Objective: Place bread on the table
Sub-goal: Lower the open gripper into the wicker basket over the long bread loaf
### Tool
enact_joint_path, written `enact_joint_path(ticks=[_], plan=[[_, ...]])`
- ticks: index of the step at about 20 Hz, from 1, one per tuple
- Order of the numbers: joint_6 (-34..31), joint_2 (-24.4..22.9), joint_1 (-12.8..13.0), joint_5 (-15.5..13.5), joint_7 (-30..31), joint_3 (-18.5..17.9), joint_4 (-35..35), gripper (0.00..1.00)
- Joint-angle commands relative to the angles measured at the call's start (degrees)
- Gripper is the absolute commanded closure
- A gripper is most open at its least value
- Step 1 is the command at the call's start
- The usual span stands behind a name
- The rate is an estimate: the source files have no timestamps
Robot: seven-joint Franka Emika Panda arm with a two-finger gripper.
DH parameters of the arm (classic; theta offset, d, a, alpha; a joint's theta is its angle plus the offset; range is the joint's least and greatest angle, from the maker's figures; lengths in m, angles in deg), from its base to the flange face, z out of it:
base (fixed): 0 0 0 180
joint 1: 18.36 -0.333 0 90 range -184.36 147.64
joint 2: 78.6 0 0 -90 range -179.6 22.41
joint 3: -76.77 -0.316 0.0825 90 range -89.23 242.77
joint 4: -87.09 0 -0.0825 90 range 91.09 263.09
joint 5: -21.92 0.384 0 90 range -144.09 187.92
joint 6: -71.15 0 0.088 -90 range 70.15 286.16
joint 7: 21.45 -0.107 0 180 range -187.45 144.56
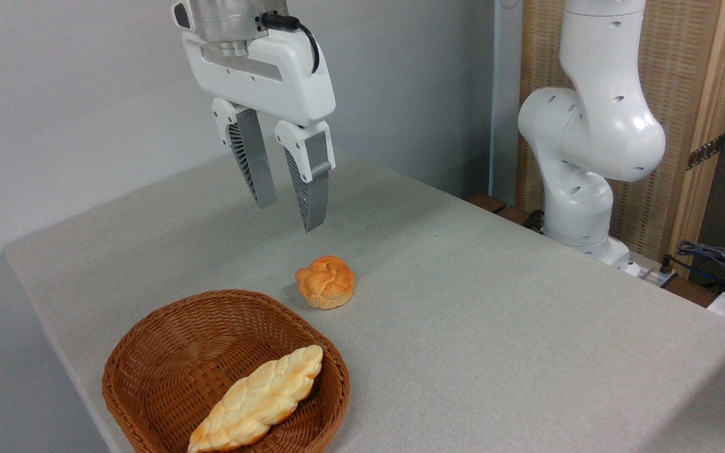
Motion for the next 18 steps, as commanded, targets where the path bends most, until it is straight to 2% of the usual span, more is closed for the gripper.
enact_joint_path(ticks=[1,7,11,16,18], plan=[[0.7,0.5,-0.2,-2.3,-2.0,-1.1,-0.4,0.00],[1.9,0.5,-0.2,-2.3,-2.2,-1.1,-0.3,0.00],[10.7,0.0,-0.2,-2.1,-2.2,-2.2,2.9,0.00],[24.1,1.9,-0.2,-1.0,-2.8,-2.5,12.0,0.00],[30.1,3.2,-0.2,0.3,-3.3,-2.4,15.4,0.00]])
